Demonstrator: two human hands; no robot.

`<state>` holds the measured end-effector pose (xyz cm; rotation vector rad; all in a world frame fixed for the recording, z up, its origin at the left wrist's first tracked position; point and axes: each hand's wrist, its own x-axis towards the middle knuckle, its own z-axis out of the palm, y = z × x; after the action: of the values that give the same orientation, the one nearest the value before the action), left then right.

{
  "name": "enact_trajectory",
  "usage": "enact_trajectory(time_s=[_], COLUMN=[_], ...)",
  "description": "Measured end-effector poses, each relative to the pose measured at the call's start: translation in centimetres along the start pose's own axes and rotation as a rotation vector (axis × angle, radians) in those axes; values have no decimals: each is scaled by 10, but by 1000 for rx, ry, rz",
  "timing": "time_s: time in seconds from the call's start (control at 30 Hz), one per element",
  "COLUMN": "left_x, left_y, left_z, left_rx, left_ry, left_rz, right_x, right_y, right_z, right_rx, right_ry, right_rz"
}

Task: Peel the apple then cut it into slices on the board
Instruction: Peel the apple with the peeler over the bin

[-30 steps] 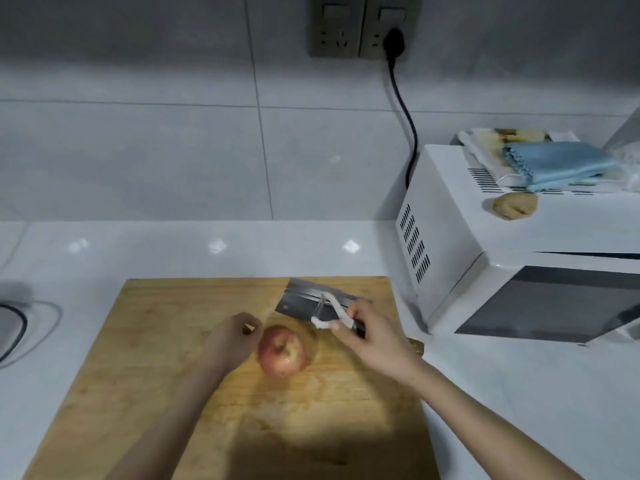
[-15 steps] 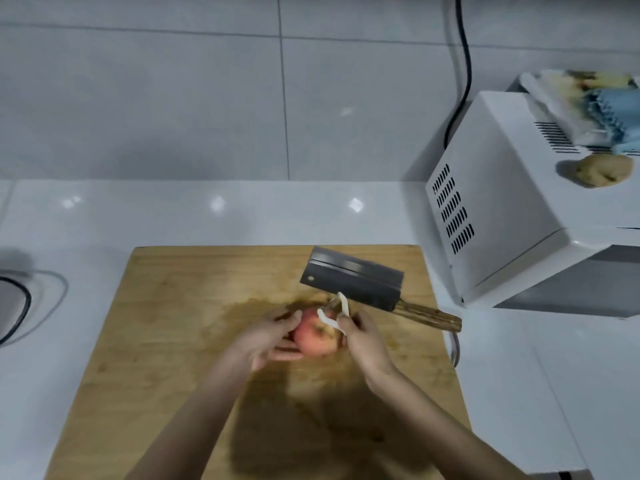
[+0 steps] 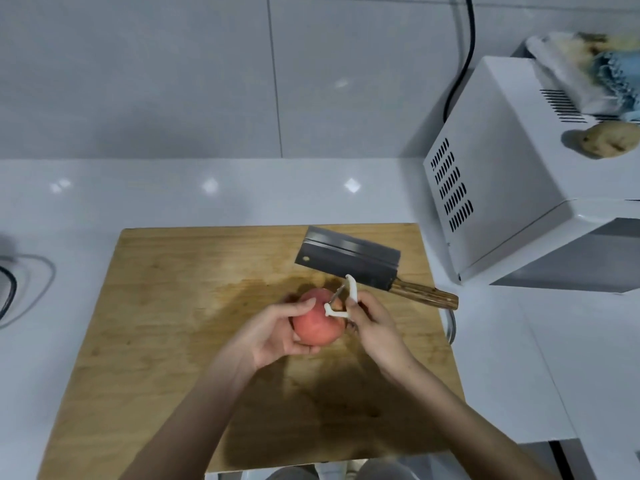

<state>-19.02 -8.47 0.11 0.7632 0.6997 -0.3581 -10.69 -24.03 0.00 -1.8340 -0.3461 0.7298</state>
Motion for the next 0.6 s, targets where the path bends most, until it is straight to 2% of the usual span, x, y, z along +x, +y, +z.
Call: enact_trajectory(time_s=[0.07,0.17,0.27,0.33,0.43,0.6], left_x=[-7,-18,-35,-47,-65,-80], left_y=[-3,-2,1,3,9,17], left_z=[-1,0,9,17,25,42], left_rx=[-113,-181,-93,94,401,394], left_ry=[-22,-22,28,81,82,-69], left_rz=[18,65,92,157,291,172], right_x=[-3,-7,-11,-11,-8,-9], right_y=[-10,-25,-45,-56,-65,-71], right_z=[-9,-27,-38,-43,-51,-51], right_rx=[-127,-536,-945,-1041,-1104,-1206], right_ry=[-77,-124,100,176,165,261], right_rz=[-97,-256,-542,-641,-721,-912])
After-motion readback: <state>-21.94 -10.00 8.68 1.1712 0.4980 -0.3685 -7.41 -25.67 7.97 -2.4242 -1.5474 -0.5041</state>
